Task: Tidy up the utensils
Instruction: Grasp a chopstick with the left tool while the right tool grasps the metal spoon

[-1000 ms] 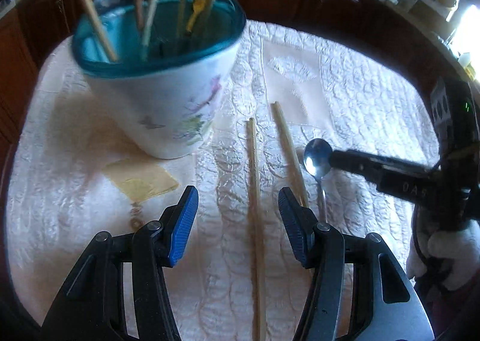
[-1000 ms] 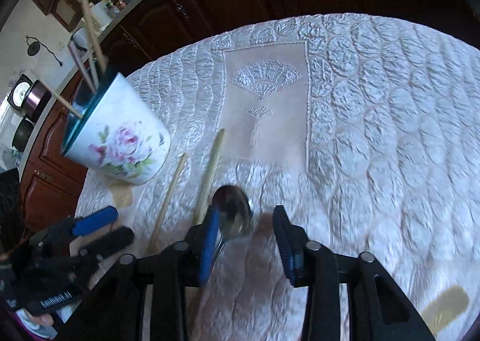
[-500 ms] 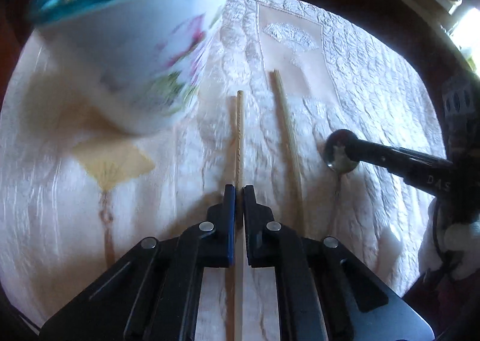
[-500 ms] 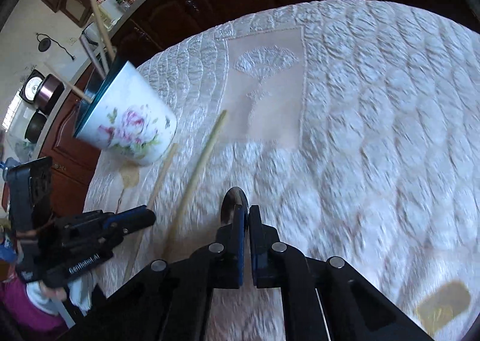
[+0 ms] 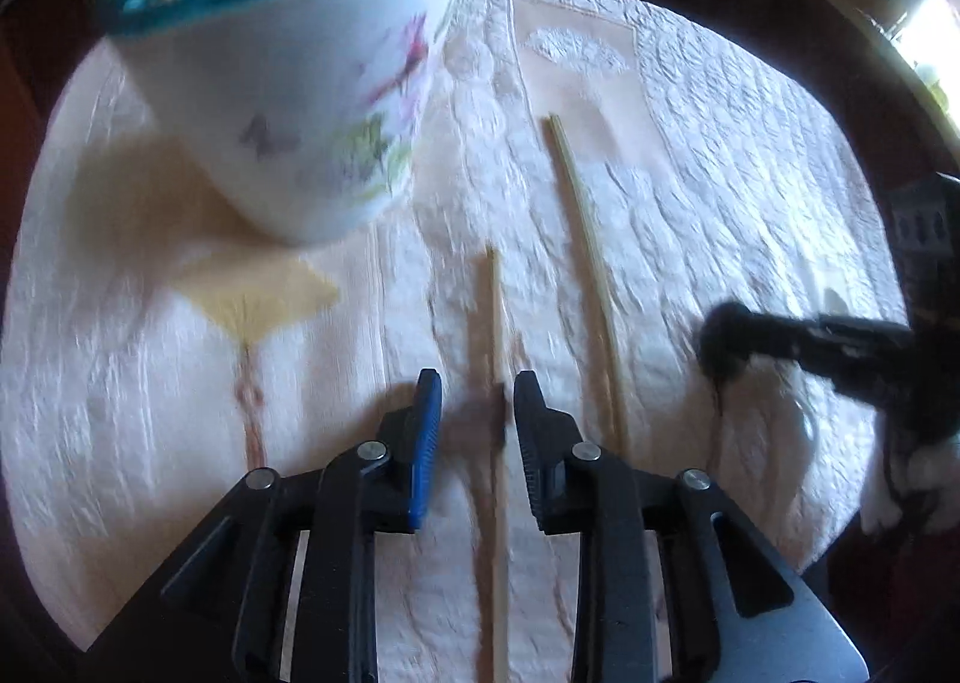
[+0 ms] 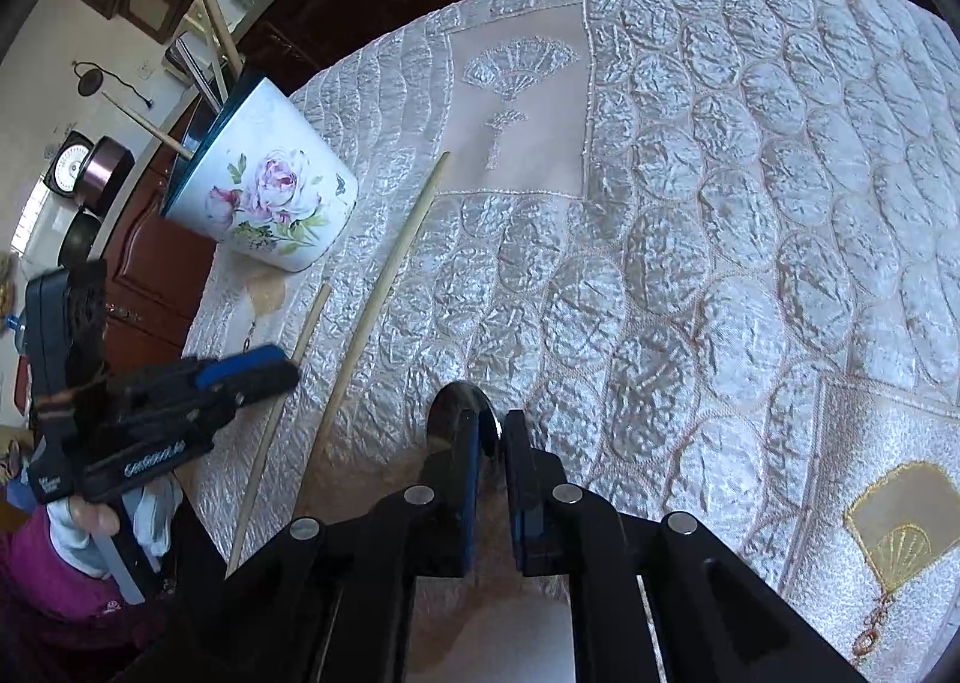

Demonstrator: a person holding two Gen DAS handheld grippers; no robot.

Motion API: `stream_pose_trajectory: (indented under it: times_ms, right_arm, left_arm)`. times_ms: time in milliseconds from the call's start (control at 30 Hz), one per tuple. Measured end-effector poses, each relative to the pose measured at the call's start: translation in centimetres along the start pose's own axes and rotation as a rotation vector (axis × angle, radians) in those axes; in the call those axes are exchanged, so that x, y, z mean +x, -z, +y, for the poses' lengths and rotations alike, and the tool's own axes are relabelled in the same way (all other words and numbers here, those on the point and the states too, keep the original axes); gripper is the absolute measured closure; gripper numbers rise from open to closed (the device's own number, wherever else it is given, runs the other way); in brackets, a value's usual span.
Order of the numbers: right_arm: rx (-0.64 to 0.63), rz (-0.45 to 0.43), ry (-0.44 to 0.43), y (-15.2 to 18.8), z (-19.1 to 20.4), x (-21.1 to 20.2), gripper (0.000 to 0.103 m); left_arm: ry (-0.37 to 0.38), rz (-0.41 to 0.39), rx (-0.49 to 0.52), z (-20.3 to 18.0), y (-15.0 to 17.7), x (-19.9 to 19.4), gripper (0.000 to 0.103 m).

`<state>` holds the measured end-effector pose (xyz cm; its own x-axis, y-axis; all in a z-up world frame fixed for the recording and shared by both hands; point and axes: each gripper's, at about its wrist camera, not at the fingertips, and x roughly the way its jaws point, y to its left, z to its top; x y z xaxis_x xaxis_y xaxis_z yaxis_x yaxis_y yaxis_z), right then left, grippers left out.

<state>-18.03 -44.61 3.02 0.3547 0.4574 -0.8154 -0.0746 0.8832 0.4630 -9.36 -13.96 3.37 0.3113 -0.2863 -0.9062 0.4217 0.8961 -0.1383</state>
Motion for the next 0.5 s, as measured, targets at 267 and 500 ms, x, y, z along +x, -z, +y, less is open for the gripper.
stream_pose_trajectory:
  times_ms: [267, 500]
  right_arm:
    - [-0.038, -0.024, 0.033, -0.8, 2.7, 0.9, 0.100]
    - [-0.099, -0.101, 0.057, -1.7, 5.4, -1.8, 0.100]
  left_arm:
    - [-0.039, -0.006, 0.070, -1.0, -2.2, 2.1, 0.093]
    - [0.058, -0.092, 0.012, 0.6, -2.3, -2.3, 0.099]
